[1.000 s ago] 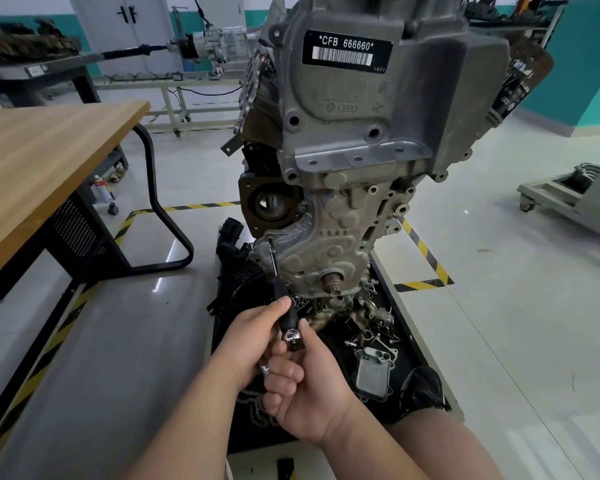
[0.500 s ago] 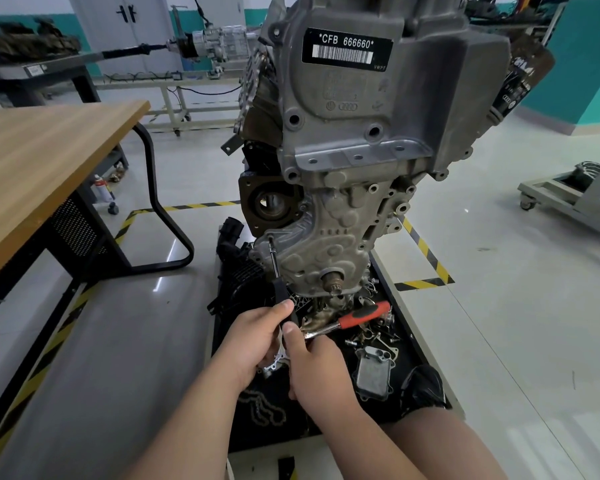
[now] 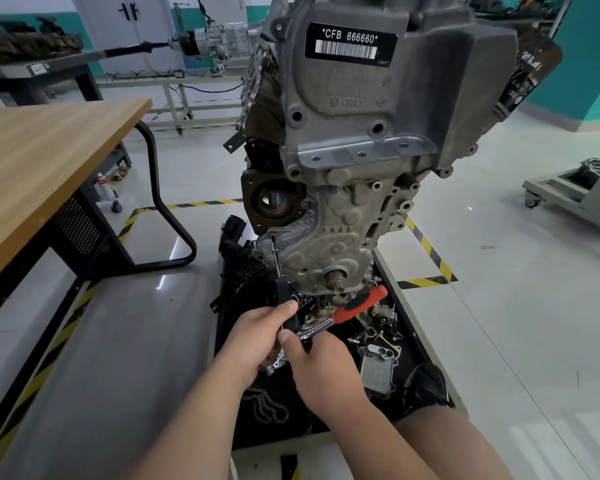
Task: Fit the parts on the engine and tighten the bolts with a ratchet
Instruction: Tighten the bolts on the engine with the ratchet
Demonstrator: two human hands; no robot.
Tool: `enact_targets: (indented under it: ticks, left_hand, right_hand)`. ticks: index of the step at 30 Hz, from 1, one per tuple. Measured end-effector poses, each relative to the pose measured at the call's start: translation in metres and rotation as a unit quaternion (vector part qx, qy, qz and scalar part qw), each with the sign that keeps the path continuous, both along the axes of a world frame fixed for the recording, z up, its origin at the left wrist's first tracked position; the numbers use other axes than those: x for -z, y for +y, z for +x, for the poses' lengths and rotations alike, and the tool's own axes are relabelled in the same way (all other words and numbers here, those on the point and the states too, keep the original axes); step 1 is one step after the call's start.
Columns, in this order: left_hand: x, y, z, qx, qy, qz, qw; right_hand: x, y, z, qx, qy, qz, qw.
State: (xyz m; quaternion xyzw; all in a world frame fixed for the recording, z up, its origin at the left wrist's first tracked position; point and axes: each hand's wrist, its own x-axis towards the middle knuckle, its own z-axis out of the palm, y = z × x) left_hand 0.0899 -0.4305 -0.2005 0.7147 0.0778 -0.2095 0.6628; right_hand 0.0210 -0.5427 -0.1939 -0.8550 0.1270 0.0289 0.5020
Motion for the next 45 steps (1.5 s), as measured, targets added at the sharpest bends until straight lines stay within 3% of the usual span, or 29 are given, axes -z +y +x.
enact_targets:
  ticks: [4,8,17,24,27,31,37,45]
  left_hand:
    - [-0.003,-0.001,0.000,0.005,0.004,-0.012,1.000]
    - [-0.006,-0.006,-0.002,-0.009,0.016,-0.056,0.998]
    - [-0.006,-0.004,0.000,-0.033,0.062,-0.082,0.994]
    - [-0.007,0.005,0.002,-0.018,0.039,-0.068,0.997]
    - [-0.008,0.004,0.001,-0.019,0.019,-0.067,0.997]
    - [-0.008,0.001,0.001,-0.018,0.006,-0.067,0.998]
    - [-0.006,-0.001,-0.001,-0.017,-0.005,-0.049,0.999]
    - [-0.006,-0.001,0.000,-0.023,-0.007,-0.046,0.999]
  right_hand:
    - [-0.003,0.003,-0.001,0.014,0.046,0.190,0.981]
    - [-0.009,0.007,-0.001,0.024,0.108,0.337,0.935]
    - [-0.021,0.007,-0.002,0.029,0.222,0.633,0.742]
    - [-0.019,0.007,-0.002,0.004,0.244,0.769,0.590]
    - [-0.016,0.007,-0.001,-0.002,0.244,0.793,0.558]
    - [-0.016,0.006,-0.001,-0.001,0.241,0.781,0.576]
    - [-0.016,0.009,-0.002,0.044,0.212,0.660,0.719]
    - [-0.016,0.012,-0.002,0.051,0.163,0.537,0.826]
